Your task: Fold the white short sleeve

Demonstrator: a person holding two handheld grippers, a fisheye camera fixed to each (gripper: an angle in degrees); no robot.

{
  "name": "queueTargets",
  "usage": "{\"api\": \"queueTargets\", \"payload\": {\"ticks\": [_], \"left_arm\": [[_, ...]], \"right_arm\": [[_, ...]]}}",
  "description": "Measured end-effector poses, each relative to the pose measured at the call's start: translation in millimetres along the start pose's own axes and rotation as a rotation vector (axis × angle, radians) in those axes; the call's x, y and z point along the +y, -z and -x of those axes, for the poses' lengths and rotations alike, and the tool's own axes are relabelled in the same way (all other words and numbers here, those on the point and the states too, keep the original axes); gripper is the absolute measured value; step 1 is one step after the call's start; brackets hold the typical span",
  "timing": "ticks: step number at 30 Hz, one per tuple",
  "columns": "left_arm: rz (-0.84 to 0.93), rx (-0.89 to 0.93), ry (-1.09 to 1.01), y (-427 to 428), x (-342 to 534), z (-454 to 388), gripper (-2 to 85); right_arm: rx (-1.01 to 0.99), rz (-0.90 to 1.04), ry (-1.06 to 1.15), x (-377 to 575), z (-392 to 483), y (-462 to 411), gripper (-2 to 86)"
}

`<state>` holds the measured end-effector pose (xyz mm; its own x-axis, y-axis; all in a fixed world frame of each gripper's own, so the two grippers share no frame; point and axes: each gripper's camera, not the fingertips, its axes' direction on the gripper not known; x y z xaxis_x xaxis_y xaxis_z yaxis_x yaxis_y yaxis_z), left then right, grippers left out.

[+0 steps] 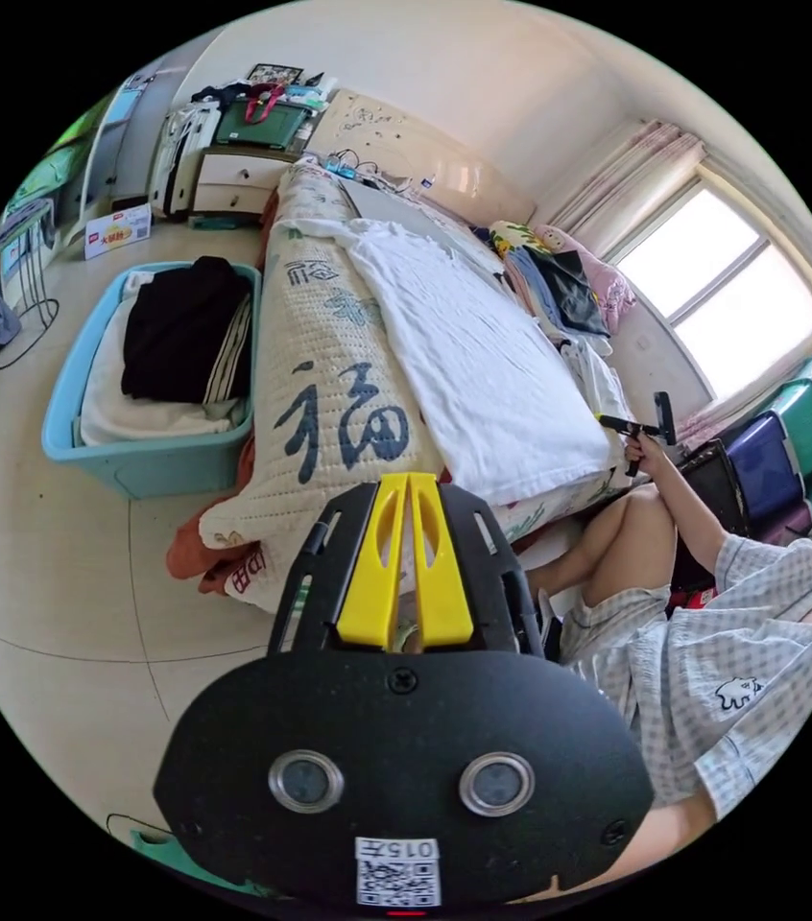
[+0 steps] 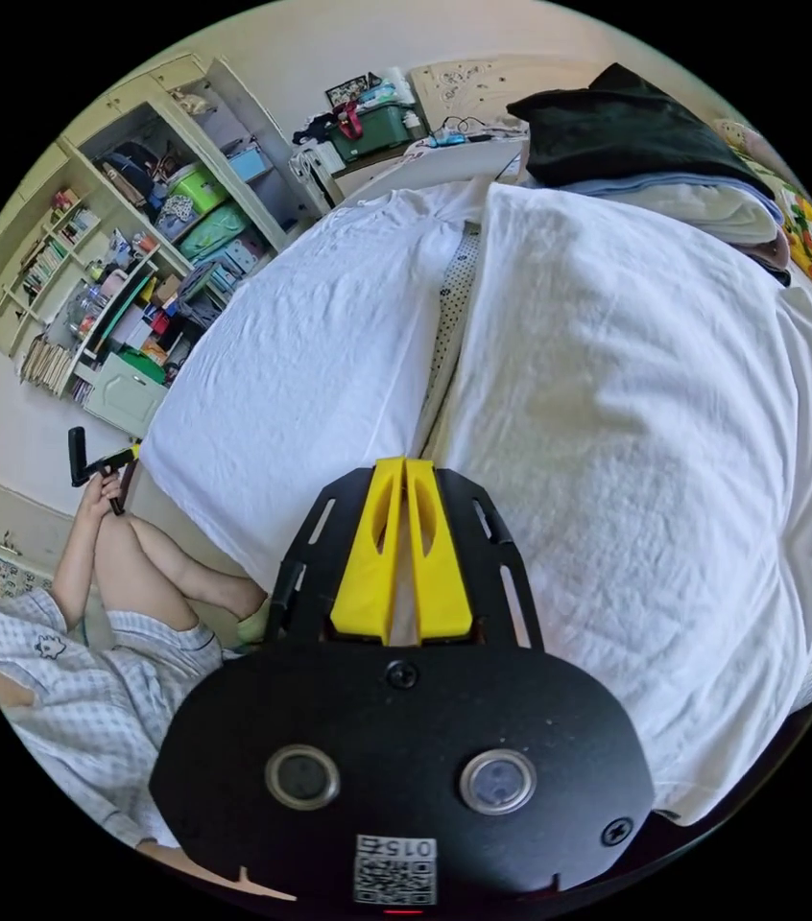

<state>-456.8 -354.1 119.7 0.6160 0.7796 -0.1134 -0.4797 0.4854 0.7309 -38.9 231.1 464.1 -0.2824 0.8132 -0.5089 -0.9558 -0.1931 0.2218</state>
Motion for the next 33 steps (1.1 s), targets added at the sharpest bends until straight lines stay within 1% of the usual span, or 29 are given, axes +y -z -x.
{"api": "queueTargets", "payload": {"ticks": [2,3,5,6,7,8,10,11,12,13,14,15,16,17,18,19,22,25,29,33], "left_arm": [[-0.019,0.036,0.02,2,5,9,0.9],[-0.035,0.063,0.031,4,7,14,3.5],[-0.103,0.157,0.015,11,11,18,6.7],[-0.161,0.237,0.003,16,13,21,8.0],[-0.191,0.28,0.006,17,15,23,8.6],[-0.19,0.284,0.012,16,15,24,8.7],[-0.123,0.242,0.012,2,10,22,8.7],[-0.096,0.234,0.005,-3,8,20,8.6],[-0.037,0.219,-0.014,-15,5,16,8.1],[0.02,0.205,-0.04,-27,4,11,7.1],[0.041,0.196,-0.054,-32,4,8,6.4],[0.06,0.165,-0.078,-39,5,4,4.6],[0.057,0.125,-0.094,-40,8,1,2.5],[0.057,0.108,-0.094,-41,10,1,1.9],[0.064,0.083,-0.093,-43,13,3,0.7],[0.058,0.092,-0.084,-43,17,8,0.2],[0.029,0.116,-0.061,-43,28,19,-0.4],[0.028,0.103,-0.07,-50,37,24,-0.5],[0.046,0.047,-0.09,-66,44,27,-0.3],[0.054,0.025,-0.11,-80,51,33,0.4]], "right_arm": [[-0.021,0.079,-0.043,-12,-12,16,-0.9],[0.019,0.105,-0.063,-22,-14,35,-0.9],[0.124,0.079,-0.119,-41,-11,77,-0.8],[0.184,0.039,-0.183,-57,-8,113,-0.6],[0.184,-0.011,-0.233,-76,2,155,-0.3],[0.173,-0.05,-0.255,-85,10,178,-0.2],[0.087,-0.263,-0.282,-120,73,278,0.2],[0.059,-0.316,-0.261,-128,96,302,0.3],[0.024,-0.396,-0.197,-144,147,345,0.5],[0.022,-0.446,-0.133,-158,201,382,0.7],[0.031,-0.466,-0.1,-163,228,399,0.8],[0.055,-0.503,-0.038,-170,283,429,1.1],[0.078,-0.537,0.025,-173,335,454,1.4],[0.089,-0.551,0.058,-173,359,464,1.5],[0.114,-0.572,0.123,-172,404,479,2.0],[0.149,-0.583,0.184,-168,443,488,2.7],[0.244,-0.595,0.254,-158,513,496,4.2],[0.253,-0.621,0.284,-145,543,495,4.2],[0.224,-0.615,0.275,-136,538,472,4.4],[0.136,-0.644,0.27,-122,495,412,5.8]]}}
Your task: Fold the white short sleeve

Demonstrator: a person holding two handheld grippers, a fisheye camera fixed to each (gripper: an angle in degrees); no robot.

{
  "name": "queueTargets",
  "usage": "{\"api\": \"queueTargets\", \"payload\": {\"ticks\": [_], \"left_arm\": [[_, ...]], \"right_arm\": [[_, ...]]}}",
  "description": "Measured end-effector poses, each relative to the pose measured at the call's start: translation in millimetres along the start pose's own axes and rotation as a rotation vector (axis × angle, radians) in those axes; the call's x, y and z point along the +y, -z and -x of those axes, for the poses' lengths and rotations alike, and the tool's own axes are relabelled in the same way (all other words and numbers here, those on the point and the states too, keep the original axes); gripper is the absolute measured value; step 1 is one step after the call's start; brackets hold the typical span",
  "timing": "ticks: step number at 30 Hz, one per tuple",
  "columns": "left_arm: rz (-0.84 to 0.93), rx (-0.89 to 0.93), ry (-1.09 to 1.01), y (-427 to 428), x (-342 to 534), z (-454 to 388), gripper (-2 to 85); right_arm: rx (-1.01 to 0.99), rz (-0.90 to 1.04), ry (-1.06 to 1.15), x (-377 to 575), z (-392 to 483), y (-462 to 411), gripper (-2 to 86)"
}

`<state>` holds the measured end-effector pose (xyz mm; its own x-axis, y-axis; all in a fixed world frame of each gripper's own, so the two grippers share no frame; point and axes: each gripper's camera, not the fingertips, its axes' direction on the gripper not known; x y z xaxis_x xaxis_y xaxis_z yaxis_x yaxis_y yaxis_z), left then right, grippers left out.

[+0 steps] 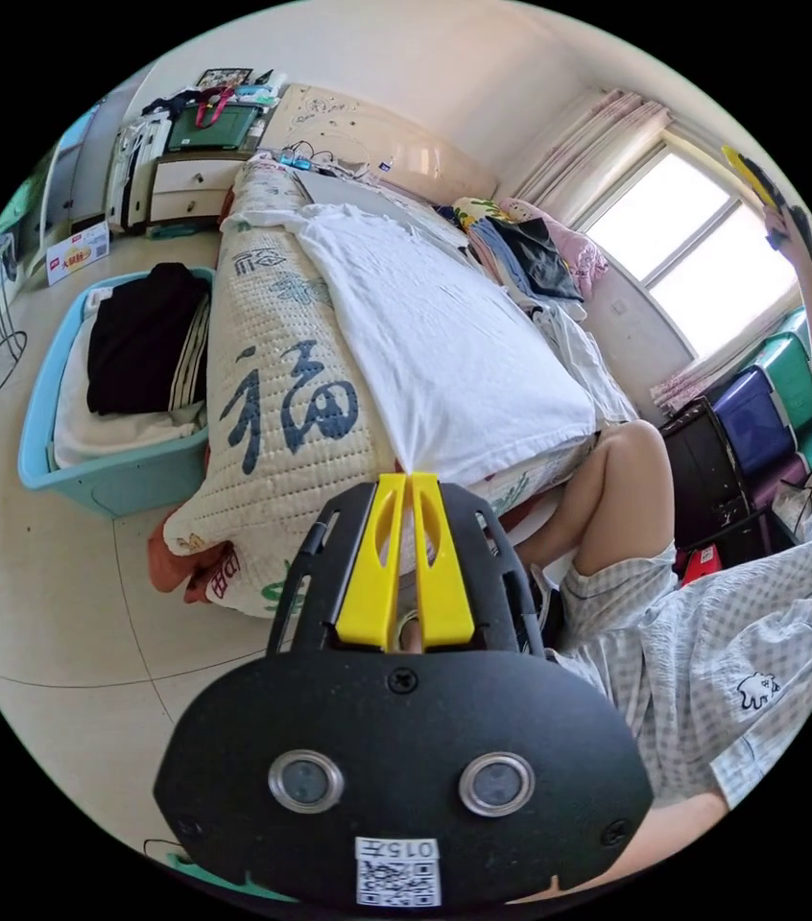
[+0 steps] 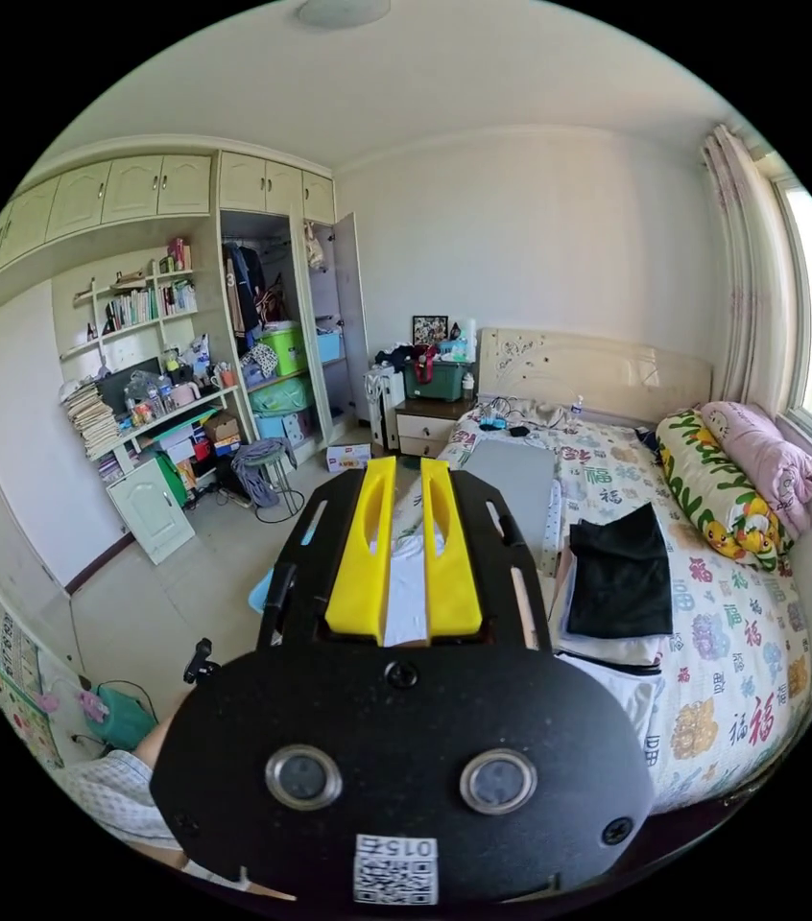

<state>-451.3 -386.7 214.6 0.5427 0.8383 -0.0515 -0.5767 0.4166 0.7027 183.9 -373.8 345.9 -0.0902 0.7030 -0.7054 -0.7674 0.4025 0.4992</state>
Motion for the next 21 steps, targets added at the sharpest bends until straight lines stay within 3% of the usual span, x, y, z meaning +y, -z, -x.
{"api": "queueTargets", "payload": {"ticks": [7,11,16,21], "left_arm": [[0.043,0.052,0.041,-8,21,35,4.3],[-0.154,0.071,0.063,19,35,45,3.1],[-0.232,0.002,0.074,36,-4,44,1.2],[-0.154,-0.032,-0.058,-14,-87,16,0.4]], "right_arm": [[-0.003,0.186,-0.119,196,-108,-180,7.6],[-0.078,0.266,-0.32,323,-184,-266,7.5],[-0.035,0.386,-0.617,478,-252,-387,7.1],[-0.023,0.406,-0.732,561,-265,-480,7.8]]}}
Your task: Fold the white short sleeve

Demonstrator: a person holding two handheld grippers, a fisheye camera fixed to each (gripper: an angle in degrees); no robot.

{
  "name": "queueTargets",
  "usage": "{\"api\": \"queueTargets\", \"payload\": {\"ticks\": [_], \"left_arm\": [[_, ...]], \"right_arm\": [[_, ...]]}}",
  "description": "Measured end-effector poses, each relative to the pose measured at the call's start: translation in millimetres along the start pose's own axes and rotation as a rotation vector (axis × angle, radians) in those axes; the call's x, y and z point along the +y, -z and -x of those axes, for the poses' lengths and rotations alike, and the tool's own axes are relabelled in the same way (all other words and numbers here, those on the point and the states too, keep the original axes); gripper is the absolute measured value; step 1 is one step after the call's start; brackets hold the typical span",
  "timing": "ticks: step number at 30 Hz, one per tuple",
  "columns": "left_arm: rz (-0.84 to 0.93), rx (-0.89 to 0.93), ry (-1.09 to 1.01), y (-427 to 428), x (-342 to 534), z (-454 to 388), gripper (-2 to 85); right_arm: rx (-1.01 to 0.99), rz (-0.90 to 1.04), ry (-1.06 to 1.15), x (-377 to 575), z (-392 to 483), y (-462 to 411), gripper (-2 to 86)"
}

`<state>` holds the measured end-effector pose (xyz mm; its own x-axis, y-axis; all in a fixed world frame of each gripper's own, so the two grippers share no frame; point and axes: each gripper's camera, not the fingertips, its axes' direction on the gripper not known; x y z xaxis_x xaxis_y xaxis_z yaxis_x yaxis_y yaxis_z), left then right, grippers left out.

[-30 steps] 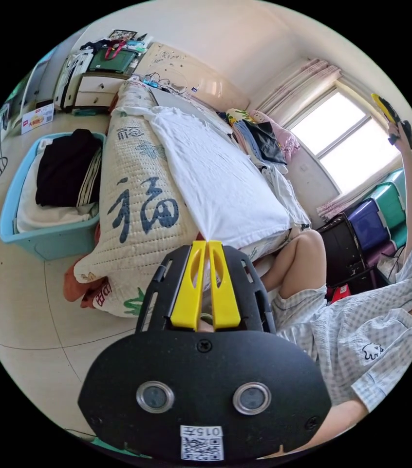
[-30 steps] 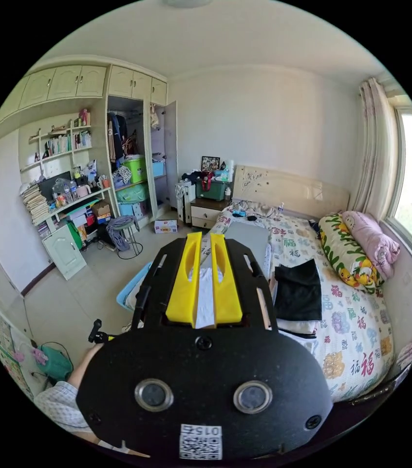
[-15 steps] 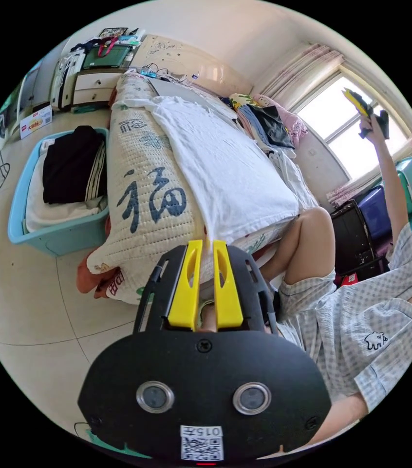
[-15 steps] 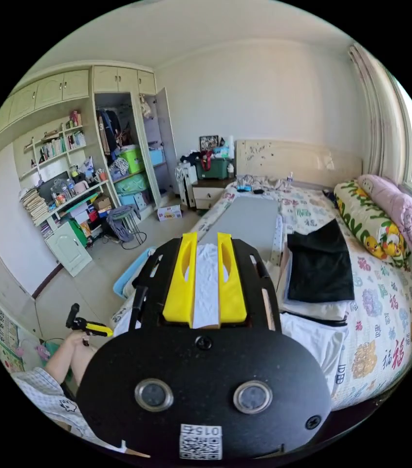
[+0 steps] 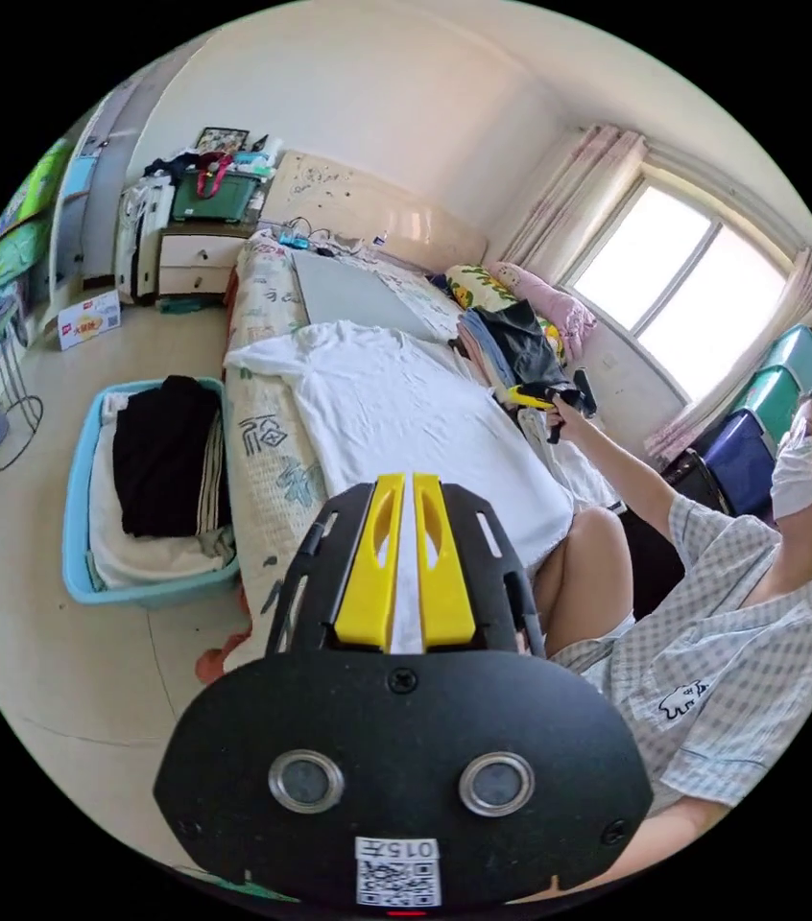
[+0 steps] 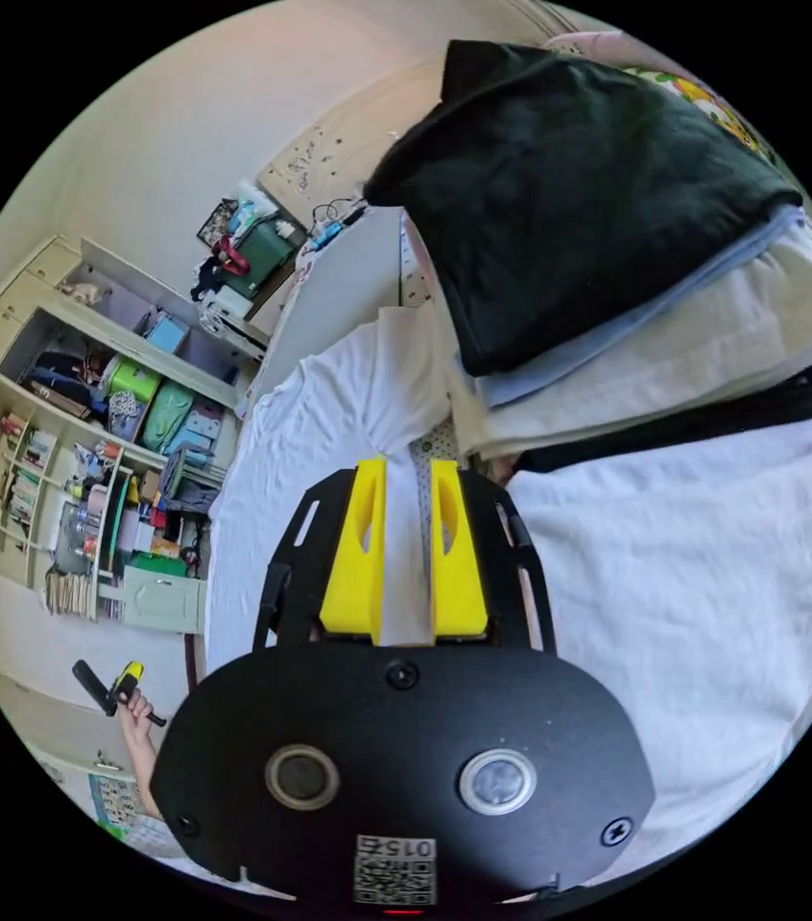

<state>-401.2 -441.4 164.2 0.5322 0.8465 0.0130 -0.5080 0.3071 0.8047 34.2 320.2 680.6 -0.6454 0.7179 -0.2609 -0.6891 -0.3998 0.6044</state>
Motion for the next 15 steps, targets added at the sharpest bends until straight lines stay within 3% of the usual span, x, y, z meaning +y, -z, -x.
{"api": "queueTargets", "payload": {"ticks": [8,15], "left_arm": [[0.037,0.057,-0.192,-204,-160,-47,2.6],[0.284,0.042,-0.364,-495,-312,-147,6.8]], "right_arm": [[-0.168,-0.168,-0.288,68,-39,-118,2.0],[-0.266,-0.187,-0.288,130,-35,-174,-0.1]]}}
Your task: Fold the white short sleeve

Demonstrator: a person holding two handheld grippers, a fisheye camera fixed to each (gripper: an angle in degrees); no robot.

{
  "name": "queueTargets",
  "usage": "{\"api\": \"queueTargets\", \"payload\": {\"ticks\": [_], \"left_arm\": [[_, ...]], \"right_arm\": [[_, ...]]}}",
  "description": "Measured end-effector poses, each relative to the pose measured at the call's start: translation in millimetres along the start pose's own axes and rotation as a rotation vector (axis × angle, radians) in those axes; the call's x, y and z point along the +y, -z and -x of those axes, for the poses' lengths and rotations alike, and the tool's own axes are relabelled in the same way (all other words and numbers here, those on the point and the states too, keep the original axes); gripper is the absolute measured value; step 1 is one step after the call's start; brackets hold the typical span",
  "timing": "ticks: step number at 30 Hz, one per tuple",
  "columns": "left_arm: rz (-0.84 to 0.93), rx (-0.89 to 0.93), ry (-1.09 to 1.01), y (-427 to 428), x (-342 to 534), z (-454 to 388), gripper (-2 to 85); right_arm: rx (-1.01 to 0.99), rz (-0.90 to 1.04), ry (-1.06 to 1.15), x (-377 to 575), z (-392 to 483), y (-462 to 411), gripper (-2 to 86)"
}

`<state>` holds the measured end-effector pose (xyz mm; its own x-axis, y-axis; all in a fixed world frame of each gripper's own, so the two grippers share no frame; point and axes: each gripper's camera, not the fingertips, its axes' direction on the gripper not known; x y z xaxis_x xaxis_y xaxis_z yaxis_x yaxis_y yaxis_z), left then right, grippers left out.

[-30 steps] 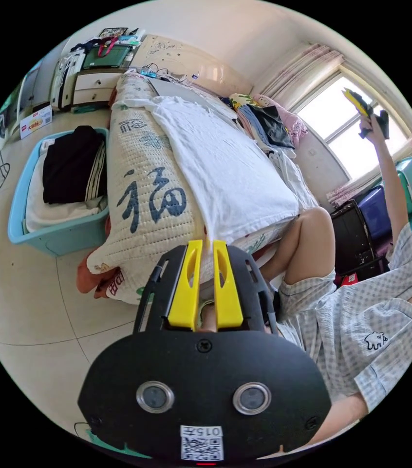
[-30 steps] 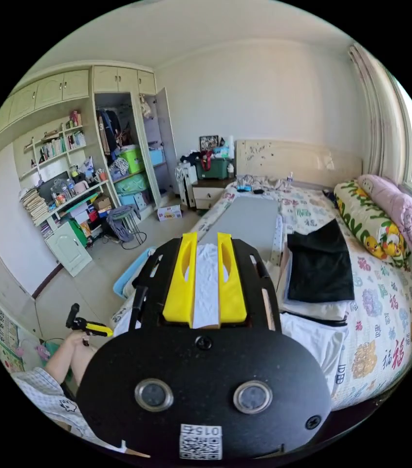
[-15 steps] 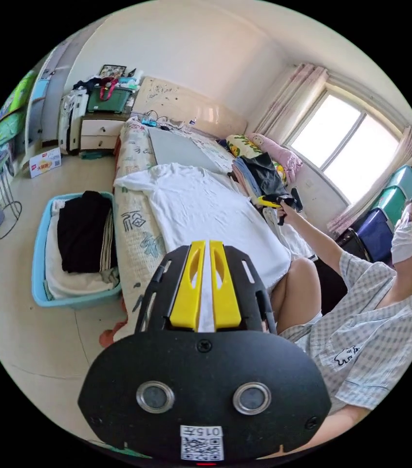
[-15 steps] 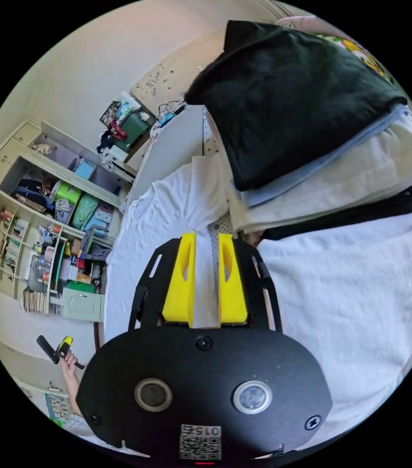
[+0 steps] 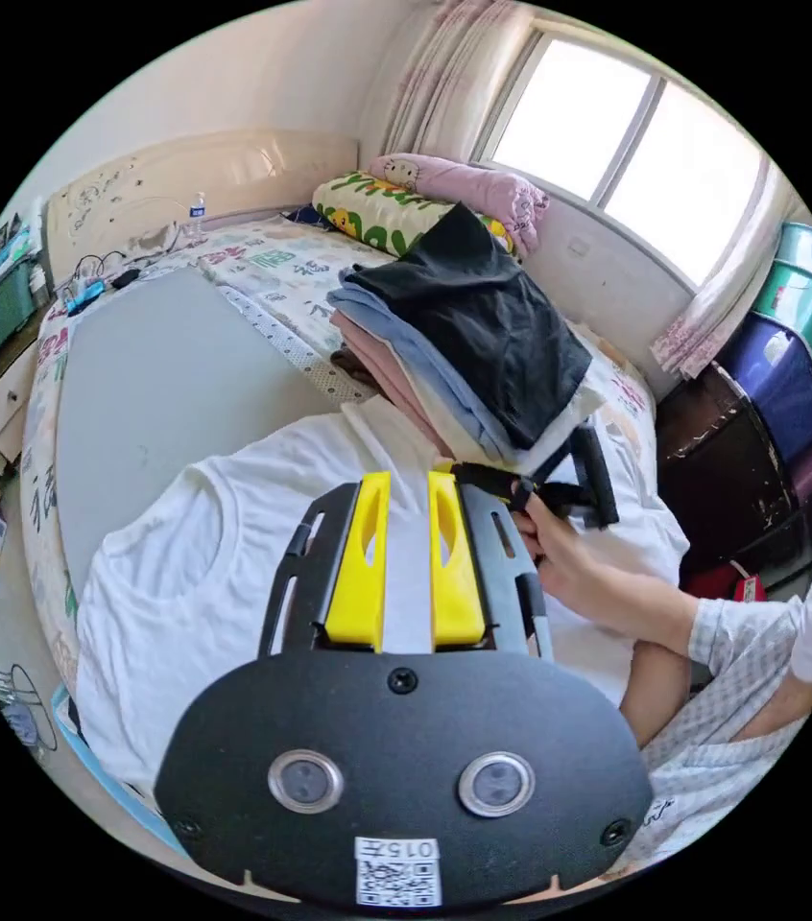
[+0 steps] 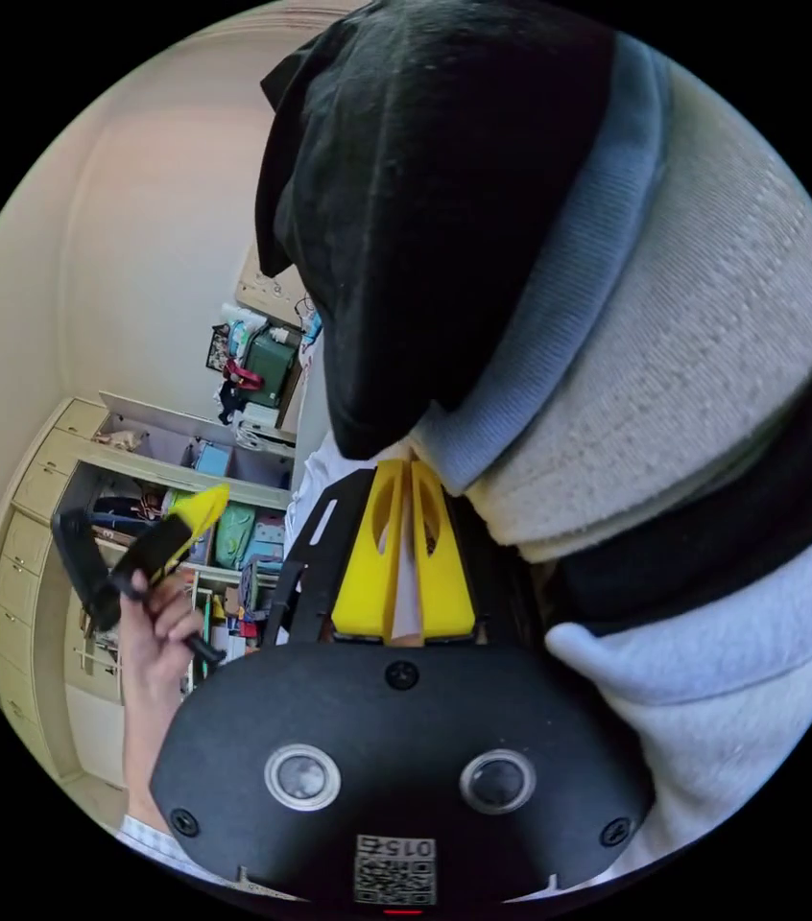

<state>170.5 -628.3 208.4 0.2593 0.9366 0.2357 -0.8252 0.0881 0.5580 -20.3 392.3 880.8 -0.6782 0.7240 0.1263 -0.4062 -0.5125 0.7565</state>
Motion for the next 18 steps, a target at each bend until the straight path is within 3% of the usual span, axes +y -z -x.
{"api": "queueTargets", "payload": {"ticks": [7,18], "left_arm": [[0.194,-0.129,-0.012,-193,-108,6,8.2],[0.222,0.055,-0.067,-272,-79,66,11.1]], "right_arm": [[-0.09,0.033,0.065,63,-8,-20,0.1],[-0.093,0.033,0.064,117,9,-50,0.0]]}}
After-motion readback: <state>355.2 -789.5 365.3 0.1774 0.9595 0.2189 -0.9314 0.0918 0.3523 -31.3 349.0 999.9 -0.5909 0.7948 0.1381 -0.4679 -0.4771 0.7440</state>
